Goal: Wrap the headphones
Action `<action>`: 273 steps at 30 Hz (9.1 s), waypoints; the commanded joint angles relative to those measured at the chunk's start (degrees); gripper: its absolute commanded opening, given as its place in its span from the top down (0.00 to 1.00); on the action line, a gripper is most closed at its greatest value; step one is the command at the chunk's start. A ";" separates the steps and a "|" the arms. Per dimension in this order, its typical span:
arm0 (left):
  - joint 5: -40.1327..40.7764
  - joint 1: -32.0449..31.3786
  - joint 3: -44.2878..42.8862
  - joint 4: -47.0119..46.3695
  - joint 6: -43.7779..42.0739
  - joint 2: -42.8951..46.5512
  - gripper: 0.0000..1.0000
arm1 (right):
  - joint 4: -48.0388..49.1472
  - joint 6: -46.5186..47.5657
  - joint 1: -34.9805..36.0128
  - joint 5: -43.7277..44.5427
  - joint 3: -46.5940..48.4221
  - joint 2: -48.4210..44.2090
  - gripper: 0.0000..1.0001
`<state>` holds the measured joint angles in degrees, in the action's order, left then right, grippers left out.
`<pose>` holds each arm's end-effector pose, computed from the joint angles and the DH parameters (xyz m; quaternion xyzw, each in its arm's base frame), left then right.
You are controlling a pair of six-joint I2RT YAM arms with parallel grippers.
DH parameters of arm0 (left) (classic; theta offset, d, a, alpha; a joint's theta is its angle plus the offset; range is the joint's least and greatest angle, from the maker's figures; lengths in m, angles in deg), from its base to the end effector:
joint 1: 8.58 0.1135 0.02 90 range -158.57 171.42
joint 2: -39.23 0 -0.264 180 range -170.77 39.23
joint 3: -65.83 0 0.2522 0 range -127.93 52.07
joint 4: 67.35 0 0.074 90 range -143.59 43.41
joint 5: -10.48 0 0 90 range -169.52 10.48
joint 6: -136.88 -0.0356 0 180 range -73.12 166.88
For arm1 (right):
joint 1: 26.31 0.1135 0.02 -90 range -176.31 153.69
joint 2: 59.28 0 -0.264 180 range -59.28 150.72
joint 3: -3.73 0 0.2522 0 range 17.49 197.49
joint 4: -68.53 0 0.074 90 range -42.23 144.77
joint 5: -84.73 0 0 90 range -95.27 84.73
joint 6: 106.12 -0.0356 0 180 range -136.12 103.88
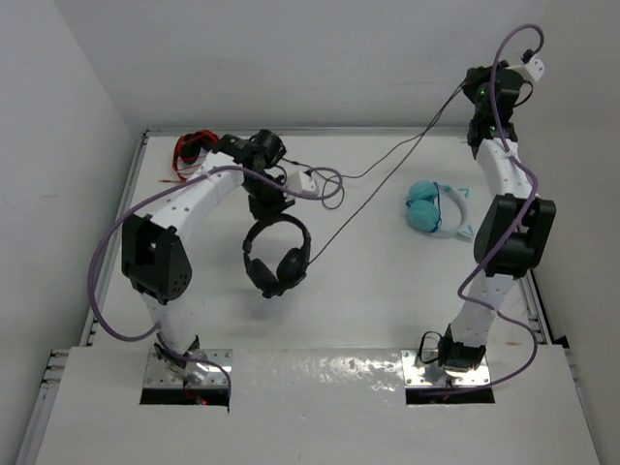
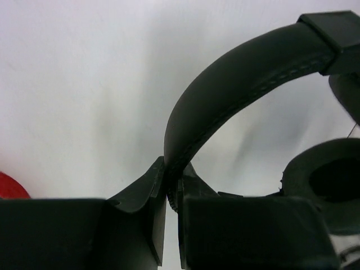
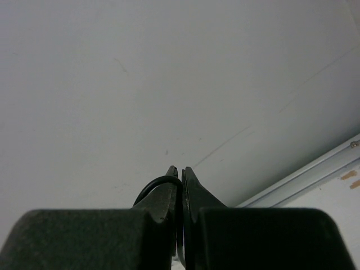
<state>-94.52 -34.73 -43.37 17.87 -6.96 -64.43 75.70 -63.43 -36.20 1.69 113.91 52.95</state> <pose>0.3126 -0.1638 0.2877 0.6436 0.7489 -0.1049 0.1177 0.4729 -0.0868 0.3586 0.3618 0.5699 0.1975 0.7108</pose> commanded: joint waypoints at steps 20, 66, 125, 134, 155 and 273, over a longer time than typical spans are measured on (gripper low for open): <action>-38.08 11.99 -27.96 -32.76 58.10 -0.05 1.00 | -12.24 13.55 22.36 -3.36 -8.42 8.72 1.00; -6.44 20.09 -10.64 -36.67 26.61 -10.78 1.00 | -39.47 53.54 52.17 12.37 14.84 -17.13 1.00; -23.32 20.97 -52.31 -29.00 55.95 -10.34 1.00 | 4.38 15.41 37.13 -3.97 -13.89 18.99 0.49; -10.24 22.90 -48.79 -33.84 69.03 -12.18 1.00 | 0.44 13.45 40.72 -8.26 -15.30 14.61 1.00; 27.40 20.45 -30.10 -54.76 41.74 -22.73 1.00 | -28.38 40.18 57.53 -30.98 -8.46 -10.69 1.00; 2.18 20.79 -29.11 -42.11 44.28 -18.42 1.00 | -42.69 34.90 58.33 -35.28 20.81 4.94 1.00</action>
<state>-89.78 -13.44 -73.10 -19.86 42.37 -84.91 46.28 -32.57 24.82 -37.08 129.13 65.34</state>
